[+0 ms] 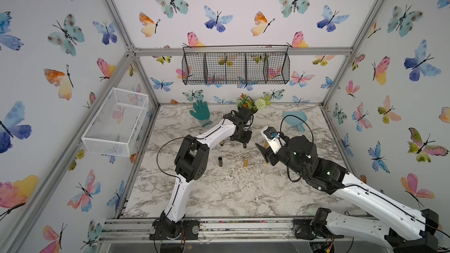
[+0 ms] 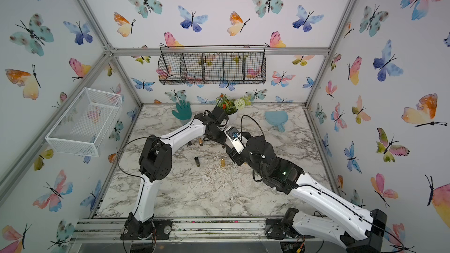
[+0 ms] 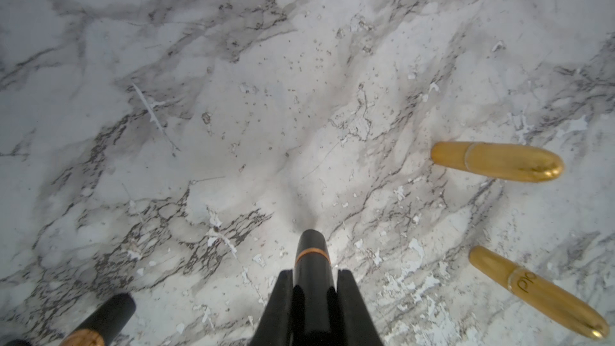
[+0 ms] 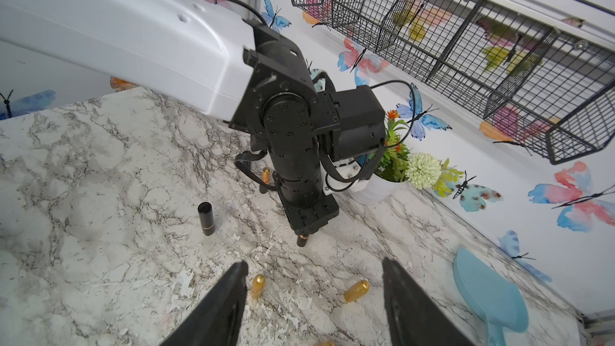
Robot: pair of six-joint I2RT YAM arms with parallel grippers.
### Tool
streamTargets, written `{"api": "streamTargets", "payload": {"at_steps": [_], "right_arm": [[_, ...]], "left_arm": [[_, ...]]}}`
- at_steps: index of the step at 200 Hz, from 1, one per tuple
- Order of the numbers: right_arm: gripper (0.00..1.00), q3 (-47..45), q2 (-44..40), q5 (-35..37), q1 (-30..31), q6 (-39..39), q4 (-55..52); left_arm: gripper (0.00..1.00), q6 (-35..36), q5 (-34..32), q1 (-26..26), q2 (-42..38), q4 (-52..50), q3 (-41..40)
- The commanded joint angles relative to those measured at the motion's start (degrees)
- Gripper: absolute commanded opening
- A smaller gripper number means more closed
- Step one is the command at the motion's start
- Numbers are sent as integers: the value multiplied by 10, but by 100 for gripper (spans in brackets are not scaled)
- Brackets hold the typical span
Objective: Open the lipstick cap
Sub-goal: Pick up the lipstick at the center of the board, then open the cover of the lipstick.
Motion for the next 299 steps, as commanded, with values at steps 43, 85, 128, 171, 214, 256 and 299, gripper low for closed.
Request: {"api": "streamTargets", "payload": {"at_steps": [43,85,128,171,214,256,299], "right_arm": [[66,6,74,-104,3,-19,103],[64,65,156,-154,3,-42,102],[62,97,195,-195,2,-56,119],[62,115,227,-224,2,-56,116],[60,119,242,-228,2,-61,117],[49,128,257,-247,2,-63,120],[17,120,257,-249,2,-59,129]], "left_arm": [[9,-29,220,110,-281,-10,-115],[9,-29,329,177,-395,-12,-205],[9,-37,372,203,-473,-10,-258],[10,-32,381,206,-504,-11,-281],[10,-31,392,206,-509,-17,-284],[8,-29,398,205,-506,-18,-283],[5,-29,403,205,-499,-17,-284]]}}
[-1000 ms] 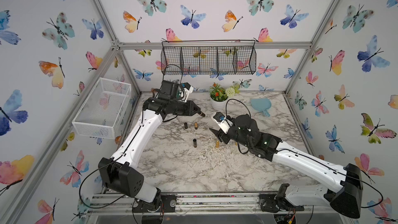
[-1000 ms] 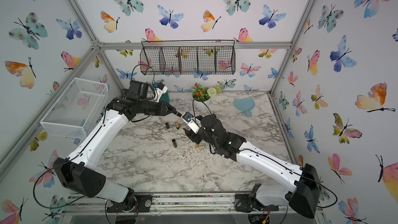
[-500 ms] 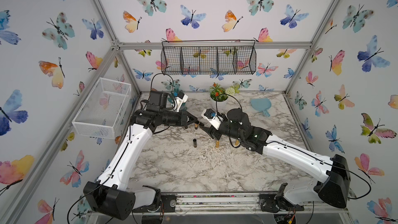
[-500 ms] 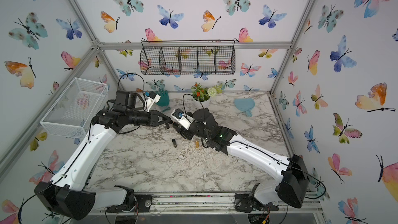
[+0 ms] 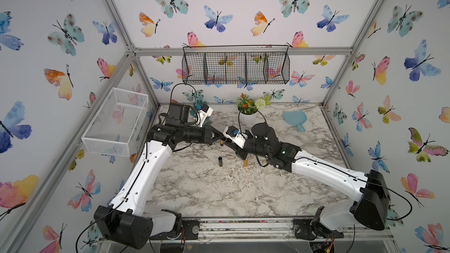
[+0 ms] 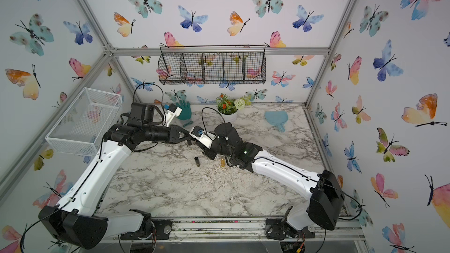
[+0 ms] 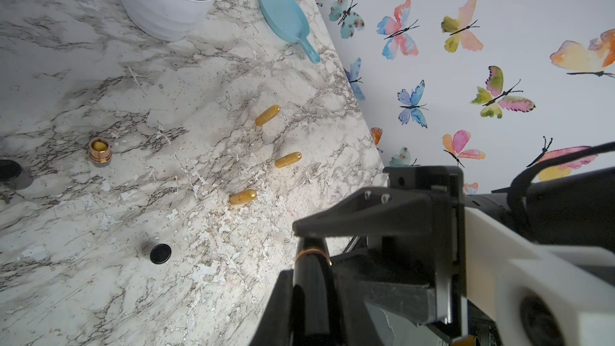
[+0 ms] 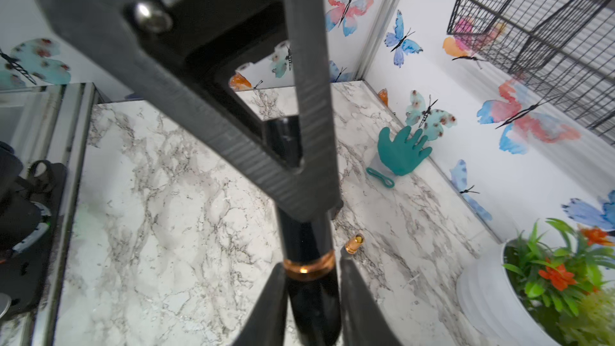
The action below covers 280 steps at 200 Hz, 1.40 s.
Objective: Open the lipstick cap
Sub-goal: Open the cover of the lipstick, then place the cover at the center of the board.
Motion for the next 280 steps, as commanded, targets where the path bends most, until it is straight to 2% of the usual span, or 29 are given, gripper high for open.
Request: {"api": "streamTargets", "payload": {"at_steps": [1,13,30,56,82,106,138,177,196,213,220,244,256,280], "right_arm": [[17,7,0,-6,2,6,20],[14,4,-1,-3,2,7,20],[2,2,-3,5,2,8,19],[2,0,-12,27,2,4,5],[2,0,-15,81,2,-9,-34],[2,-13,-26,124,2,-10,-60],[2,-58,-66,146,2,-5,-35],[2,-69,-91,172,2,8,-40],[2,-74,-113,181,2,14,-39],[2,-74,-135,191,2,16,-45],[2,-73,-144,197,2,16,-50],[2,-72,-178,219,2,18,-74],[2,-78,-194,223,2,20,-78],[2,-87,-216,242,2,21,-80]], "left_arm": [[5,5,23,2,0,-7,-4],[5,8,21,2,1,-7,-6],[1,8,11,2,2,-7,-4],[0,13,-4,2,12,-12,10],[0,13,-22,8,24,-13,25],[0,11,-18,24,35,-10,36],[0,2,9,53,47,0,44],[0,-14,19,66,58,32,56],[0,-21,-52,47,76,60,63],[0,-20,-157,4,116,72,85],[0,-18,-225,-19,136,72,98],[12,-3,-385,-96,200,83,128],[12,-2,-432,-118,237,86,142],[7,5,-464,-147,306,104,158]]}}
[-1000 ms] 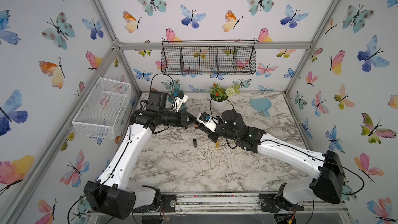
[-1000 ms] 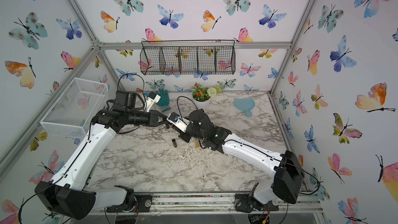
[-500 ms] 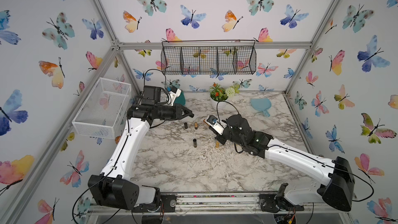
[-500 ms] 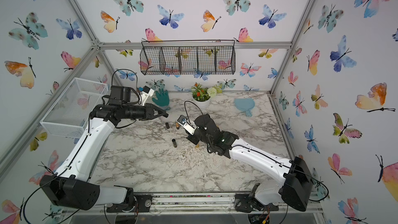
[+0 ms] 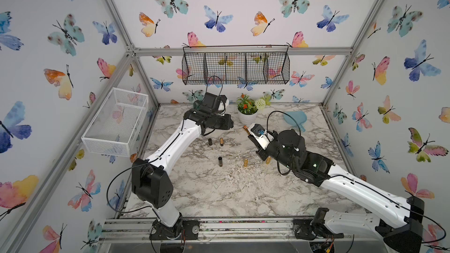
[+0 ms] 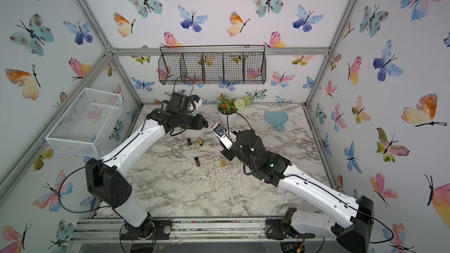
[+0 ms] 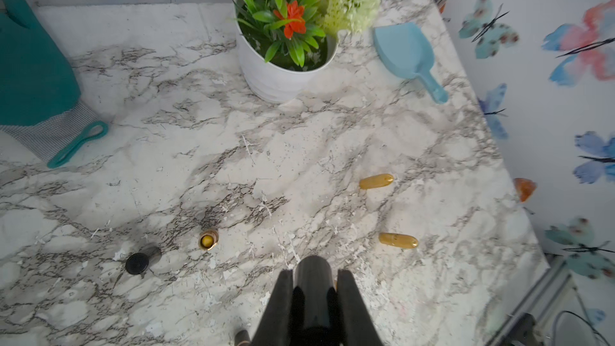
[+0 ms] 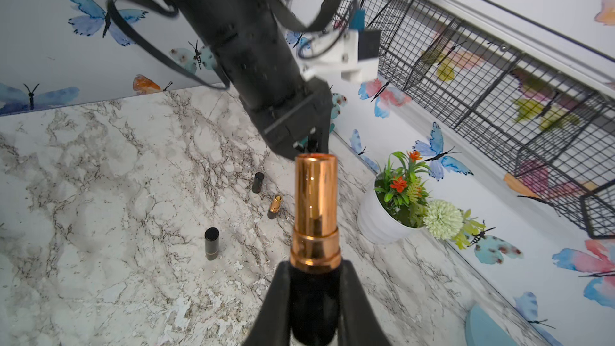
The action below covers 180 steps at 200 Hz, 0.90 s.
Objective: Open the lipstick cap
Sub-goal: Place the cover at the center of the board.
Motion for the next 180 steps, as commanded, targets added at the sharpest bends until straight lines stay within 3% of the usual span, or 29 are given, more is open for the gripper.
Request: {"api": "streamTargets", "payload": {"at_steps": [1,72,180], "right_arm": [[2,-12,-19,35,-1,10,-17],[2,-15,-42,38,-1,29,-44],[2,-29,-25,22,-1,39,-30]], "left_arm": [[7,14,-120,-25,59,22,17],[6,15,-128,-57,193,76,6],[13,21,-148,-73,247,94,-18]]}}
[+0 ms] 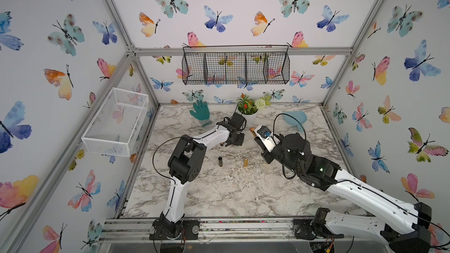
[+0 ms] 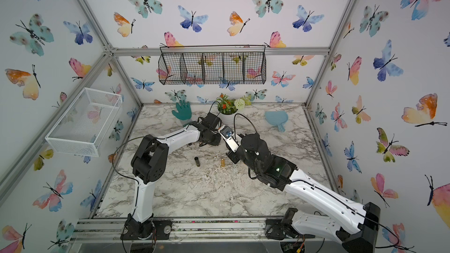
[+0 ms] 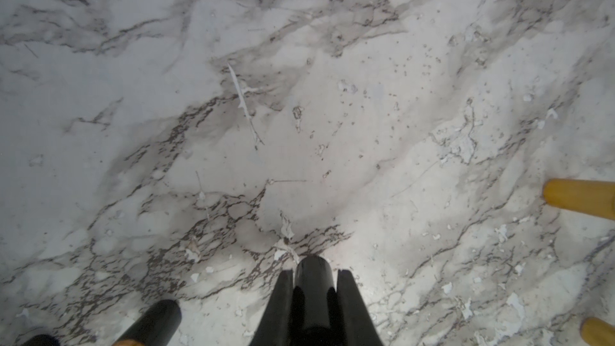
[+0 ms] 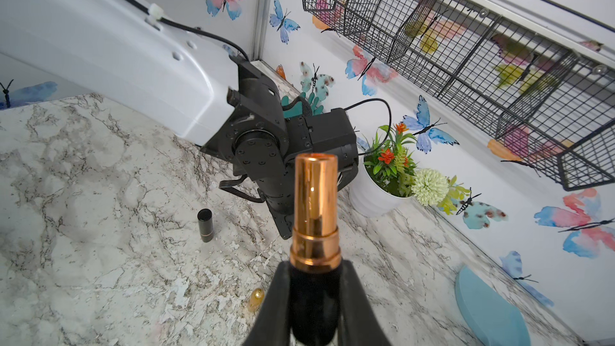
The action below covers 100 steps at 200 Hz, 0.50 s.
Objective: Open the lipstick cap
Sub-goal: Place the cover at the center of the board.
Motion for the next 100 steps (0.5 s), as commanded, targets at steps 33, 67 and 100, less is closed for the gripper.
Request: {"api": "streamTargets", "payload": {"at_steps": [33,67,100], "right_arm": [[2,-9,4,-6,-1,11,3],[2,-12,5,-5,-1,11,4],[2,-9,8,-4,-1,10,4]], "left_arm": [[17,12,-16,-4,26,3,-4],[22,13,-16,-5,30,0,-3],[47,13,-11,-6,15,-2,1]]}}
